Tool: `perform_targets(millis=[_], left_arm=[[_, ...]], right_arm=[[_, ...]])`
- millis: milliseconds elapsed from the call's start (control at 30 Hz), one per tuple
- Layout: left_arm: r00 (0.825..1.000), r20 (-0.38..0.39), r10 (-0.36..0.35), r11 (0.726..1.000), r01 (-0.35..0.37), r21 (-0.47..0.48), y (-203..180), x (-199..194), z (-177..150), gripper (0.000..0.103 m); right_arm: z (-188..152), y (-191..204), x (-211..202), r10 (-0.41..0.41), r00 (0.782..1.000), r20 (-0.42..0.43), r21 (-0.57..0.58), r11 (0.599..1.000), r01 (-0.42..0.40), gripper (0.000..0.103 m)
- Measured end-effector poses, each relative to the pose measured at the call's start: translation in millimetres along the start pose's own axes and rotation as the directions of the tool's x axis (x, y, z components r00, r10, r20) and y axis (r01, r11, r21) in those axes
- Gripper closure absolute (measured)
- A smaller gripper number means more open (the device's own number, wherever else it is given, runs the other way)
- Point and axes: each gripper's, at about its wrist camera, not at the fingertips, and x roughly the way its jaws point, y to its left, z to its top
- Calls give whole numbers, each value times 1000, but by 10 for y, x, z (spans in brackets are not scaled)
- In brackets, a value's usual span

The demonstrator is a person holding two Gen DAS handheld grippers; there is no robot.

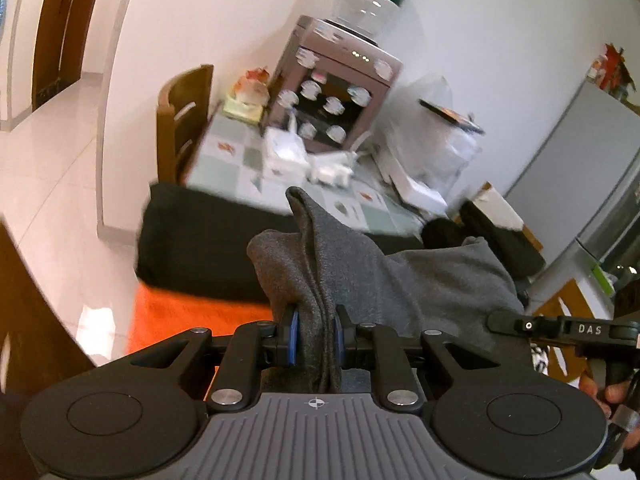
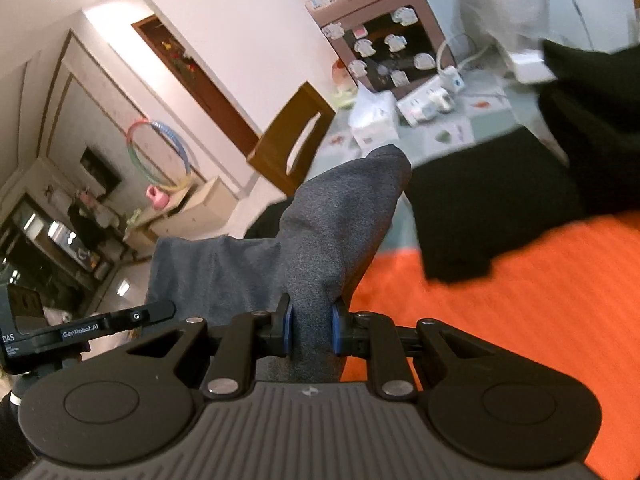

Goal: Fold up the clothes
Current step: 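Carry the sweatshirt with the left tool onto the black clothes stack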

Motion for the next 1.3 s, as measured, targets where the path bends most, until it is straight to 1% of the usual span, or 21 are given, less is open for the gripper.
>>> perform_targets(millis=[133, 233, 333, 433, 500, 600, 667, 767, 800, 867, 900, 967, 1000, 1067, 1167, 1233, 1267, 1300], left_arm=[[1000, 18, 12, 999, -13, 37, 333, 260, 500, 83], [999, 18, 27, 999, -27, 22, 621, 507, 790, 83], [999, 8, 40, 999, -40, 8, 868, 772, 993, 83], [999, -2, 51, 999, -51, 4, 1092, 1055, 1140, 83], [998, -19, 57, 998, -57, -2, 1256, 1263, 1181, 83], [996, -57, 64, 997, -66, -33, 1496, 1566, 1139, 83], [995, -79, 69, 996, -73, -56, 1640, 1731, 1050, 82], [996, -70, 59, 995, -64, -80, 1817, 1835, 919, 79], [997, -64, 53, 994, -59, -87, 1860, 1843, 884, 78], [997, -54, 50, 996, -55, -77, 1891, 1839, 810, 75], [998, -46, 48, 996, -51, -71, 1903, 1834, 781, 73], [999, -21, 31, 996, -32, -86, 1929, 1781, 764, 70], [999, -3, 32, 995, -32, -92, 1921, 1723, 774, 71], [998, 45, 45, 996, -41, -80, 1864, 1585, 802, 72], [989, 146, 40, 999, -40, -2, 1628, 1304, 891, 72], [986, 166, 8, 998, -17, 52, 1472, 1246, 957, 72], [987, 159, -7, 997, -5, 75, 1401, 1271, 990, 72], [988, 152, -15, 996, 1, 92, 1353, 1317, 1010, 72]], right_arm=[[428, 215, 610, -14, 1000, 17, -7, 1000, 15, 82], [685, 272, 1066, -20, 1000, 20, -7, 1000, 21, 82], [884, 245, 1518, -26, 1000, 9, 6, 1000, 26, 82], [1015, 178, 1939, -27, 1000, -4, 20, 999, 27, 82], [1054, 91, 2179, -33, 999, -15, 26, 999, 34, 82], [1065, -71, 2508, -50, 998, -38, 31, 998, 51, 82], [1025, -183, 2676, -66, 996, -55, 31, 997, 67, 82], [915, -372, 2826, -80, 994, -73, 35, 996, 83, 79], [879, -434, 2864, -79, 994, -78, 44, 996, 83, 76], [800, -521, 2905, -67, 995, -79, 56, 996, 71, 74], [770, -539, 2905, -62, 995, -76, 55, 996, 66, 70], [754, -525, 2874, -59, 996, -66, 42, 997, 62, 68], [768, -488, 2841, -66, 996, -63, 28, 997, 68, 68], [812, -388, 2750, -96, 994, -48, -34, 995, 95, 66], [843, -192, 2556, -135, 991, 11, -159, 978, 135, 62], [858, -60, 2453, -150, 987, 55, -241, 957, 159, 57], [871, 4, 2425, -153, 986, 73, -278, 946, 168, 55], [890, 57, 2423, -155, 984, 85, -312, 934, 174, 49]])
